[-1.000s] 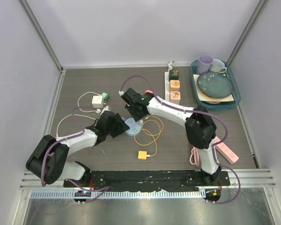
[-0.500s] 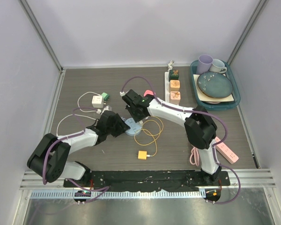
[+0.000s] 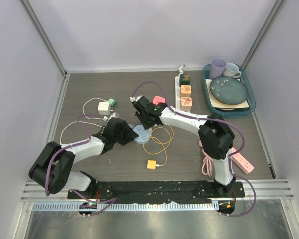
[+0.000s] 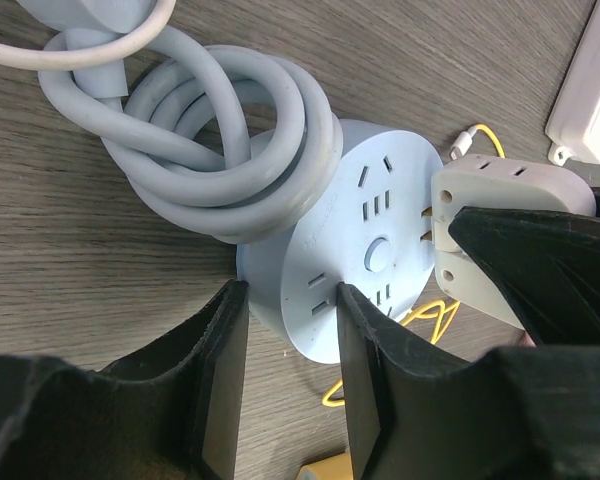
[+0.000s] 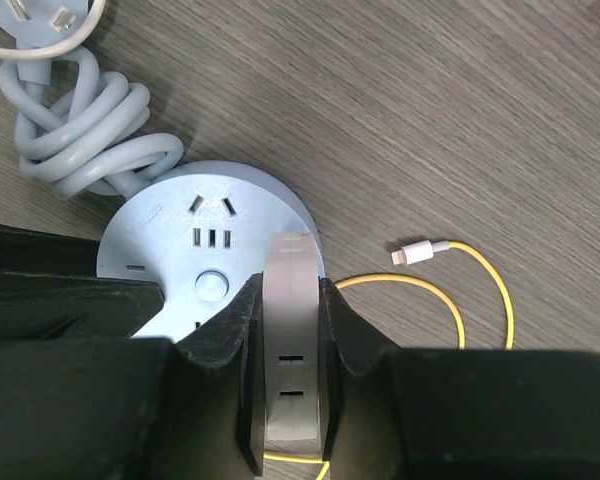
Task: Insert the plug
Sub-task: Insert the plug into the socket.
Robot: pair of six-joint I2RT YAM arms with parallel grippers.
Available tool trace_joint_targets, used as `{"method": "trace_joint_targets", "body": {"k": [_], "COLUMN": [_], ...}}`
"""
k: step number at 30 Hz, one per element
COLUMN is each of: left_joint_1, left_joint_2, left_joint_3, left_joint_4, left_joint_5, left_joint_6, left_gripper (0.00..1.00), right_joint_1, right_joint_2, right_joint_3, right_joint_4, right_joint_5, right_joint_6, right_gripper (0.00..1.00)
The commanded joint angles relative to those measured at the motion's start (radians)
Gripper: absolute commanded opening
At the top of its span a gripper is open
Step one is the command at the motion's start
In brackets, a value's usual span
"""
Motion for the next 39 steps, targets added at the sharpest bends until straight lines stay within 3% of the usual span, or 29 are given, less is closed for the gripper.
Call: {"method": "trace_joint_targets", "body": {"k": [1,12,19,21,26,28,33,39], "left_joint_1": [-0.002,-0.004,-0.002,-0.002,-0.002,-0.002,-0.002,-0.001], "left_joint_2": [0.002,-0.005,-0.045,-0.065,-0.215,-0.266,-0.439,-0.569], "left_joint_3": [-0.004,-0.008,-0.002,0.005,0.051,0.081,0.142,0.239], "left_joint_4": [0.033,0.030,0.001,-0.031,-0.143,-0.213,-0.365,-0.503], "left_joint_5": [-0.001,-0.010,-0.014,-0.013,-0.093,-0.124,-0.236,-0.346], "left_joint_6": [-0.003,-0.015,-0.017,-0.015,0.022,0.039,0.104,0.196], "left_gripper": [0.41,0.41,0.42,0.46,0.68,0.77,0.86,0.93], "right_joint_1": [0.001,-0.002,-0.002,-0.002,-0.002,-0.002,-0.002,-0.014], "right_joint_2": [0.057,0.026,0.062,0.047,-0.013,-0.042,-0.107,-0.204], "right_joint_3": [-0.113,-0.279,-0.300,-0.287,-0.218,-0.169,-0.071,-0.008], "right_joint_4": [-0.073,0.047,0.062,0.049,0.018,0.007,-0.011,-0.002], "right_joint_5": [-0.014,0.001,0.018,0.021,0.043,0.038,0.021,0.017], "right_joint_6": [-0.012,-0.003,-0.001,0.002,-0.001,-0.003,0.007,0.027], "right_gripper": [0.01,0.01,0.01,0.01,0.02,0.17,0.52,0.75]}}
